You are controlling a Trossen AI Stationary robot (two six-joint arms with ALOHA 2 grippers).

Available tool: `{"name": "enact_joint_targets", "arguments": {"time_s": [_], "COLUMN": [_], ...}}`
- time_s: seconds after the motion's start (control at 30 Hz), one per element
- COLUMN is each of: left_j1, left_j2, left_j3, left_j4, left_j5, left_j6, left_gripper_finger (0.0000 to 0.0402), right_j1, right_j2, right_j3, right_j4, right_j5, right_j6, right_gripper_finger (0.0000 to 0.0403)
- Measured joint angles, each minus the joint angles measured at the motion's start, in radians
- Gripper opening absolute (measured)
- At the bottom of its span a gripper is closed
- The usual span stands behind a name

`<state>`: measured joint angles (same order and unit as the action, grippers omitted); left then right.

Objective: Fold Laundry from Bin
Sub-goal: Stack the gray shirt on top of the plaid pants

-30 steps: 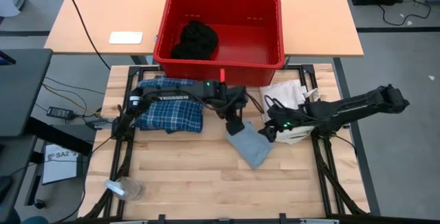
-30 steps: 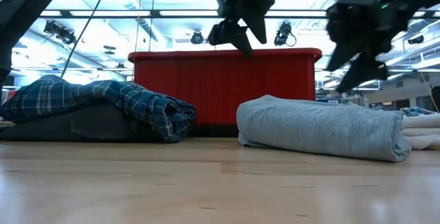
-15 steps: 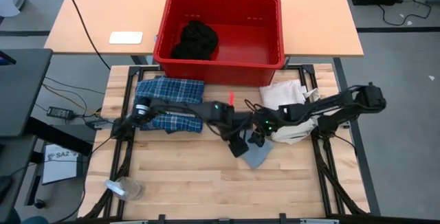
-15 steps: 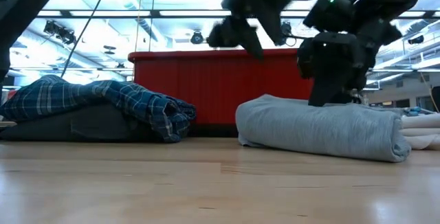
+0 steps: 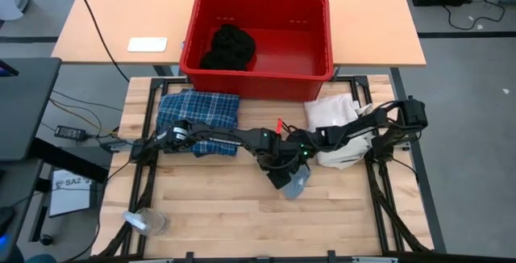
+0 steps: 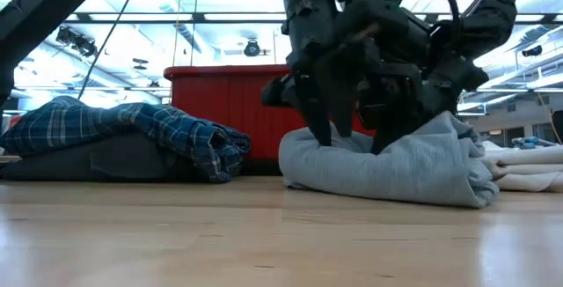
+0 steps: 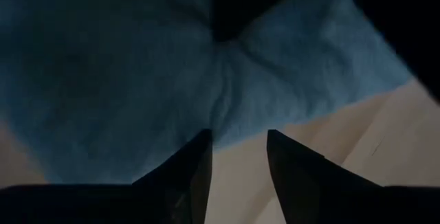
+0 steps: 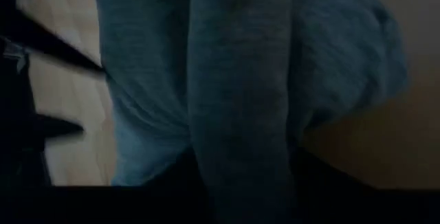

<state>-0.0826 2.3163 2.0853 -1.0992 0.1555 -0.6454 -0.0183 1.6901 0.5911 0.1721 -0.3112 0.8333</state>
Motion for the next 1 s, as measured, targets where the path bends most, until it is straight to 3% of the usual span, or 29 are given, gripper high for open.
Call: {"name": "enact_joint_targets", "arguments": {"time_s": [0.1, 0.13, 0.3, 0.57, 0.8, 1.0], "left_j1": [0.000, 0.000, -0.001, 0.000, 0.097, 0.267], "left_j2": [-0.044, -0.073, -0.253, -0.555, -0.778, -0.888], "left_j3": [-0.002, -0.001, 0.005, 0.005, 0.005, 0.004], "left_j4": [-0.067, -0.077, -0.165, -0.342, -0.374, -0.390], "left_j5": [-0.015, -0.030, -0.154, -0.382, -0.490, -0.497], "left_j6": [0.010, 0.010, 0.005, -0.053, 0.037, 0.156], "left_gripper_finger": [0.0143, 0.0143, 0.0143, 0.0143, 0.0143, 0.0143], "right_j1": [-0.001, -0.004, -0.022, -0.043, -0.082, -0.160], "right_j2": [-0.002, -0.008, -0.041, -0.065, -0.048, 0.116], "right_j3": [-0.003, -0.006, -0.014, 0.046, 0.297, 0.575], "right_j4": [0.011, 0.018, 0.134, 0.555, 0.532, 0.417], "right_j5": [-0.038, -0.050, -0.052, 0.035, 0.152, 0.216], "right_j6": [0.018, 0.022, 0.093, 0.188, 0.143, 0.103], "right_gripper_finger": [0.0053, 0.0049, 0.0049, 0.0049, 0.0049, 0.0049]}}
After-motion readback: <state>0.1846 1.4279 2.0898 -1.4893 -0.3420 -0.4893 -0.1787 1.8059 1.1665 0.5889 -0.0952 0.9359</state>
